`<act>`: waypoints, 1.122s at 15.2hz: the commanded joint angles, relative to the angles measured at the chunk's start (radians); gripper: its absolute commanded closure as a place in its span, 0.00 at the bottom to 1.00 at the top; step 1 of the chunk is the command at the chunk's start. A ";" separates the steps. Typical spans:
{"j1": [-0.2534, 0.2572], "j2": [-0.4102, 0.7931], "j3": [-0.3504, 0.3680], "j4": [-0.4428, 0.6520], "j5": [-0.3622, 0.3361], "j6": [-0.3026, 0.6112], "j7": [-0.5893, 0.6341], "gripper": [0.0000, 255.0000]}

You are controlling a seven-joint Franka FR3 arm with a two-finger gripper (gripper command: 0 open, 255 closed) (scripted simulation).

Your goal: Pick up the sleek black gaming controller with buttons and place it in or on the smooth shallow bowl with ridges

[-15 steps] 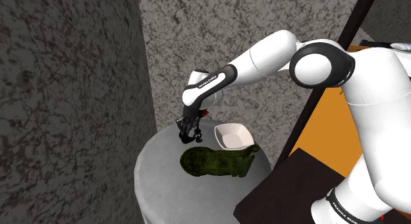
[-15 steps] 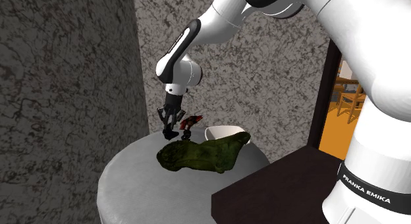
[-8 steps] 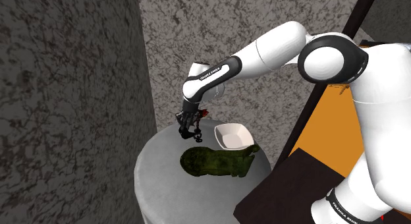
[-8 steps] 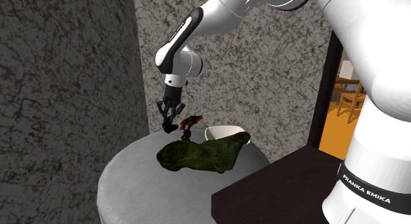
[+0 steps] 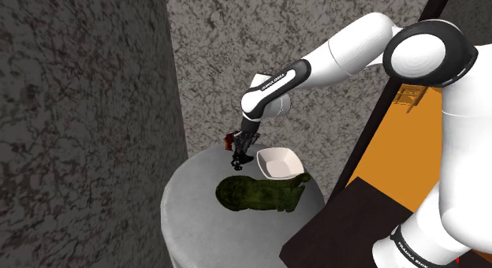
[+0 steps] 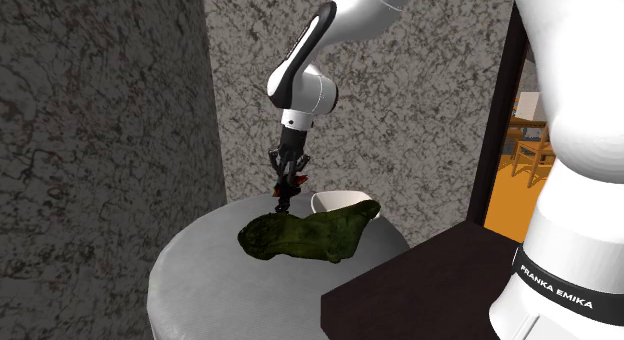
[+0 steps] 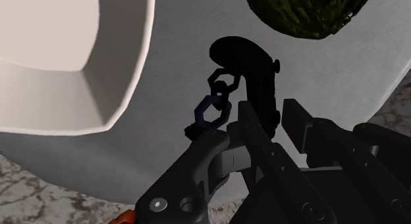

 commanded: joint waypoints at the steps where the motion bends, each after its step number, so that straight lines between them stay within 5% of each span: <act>1: -0.036 -0.033 -0.002 -0.059 0.016 0.016 -0.054 1.00; 13: -0.233 -0.192 -0.050 -0.306 0.084 0.035 -0.360 1.00; 17: -0.237 -0.144 -0.042 -0.303 0.105 0.079 -0.384 1.00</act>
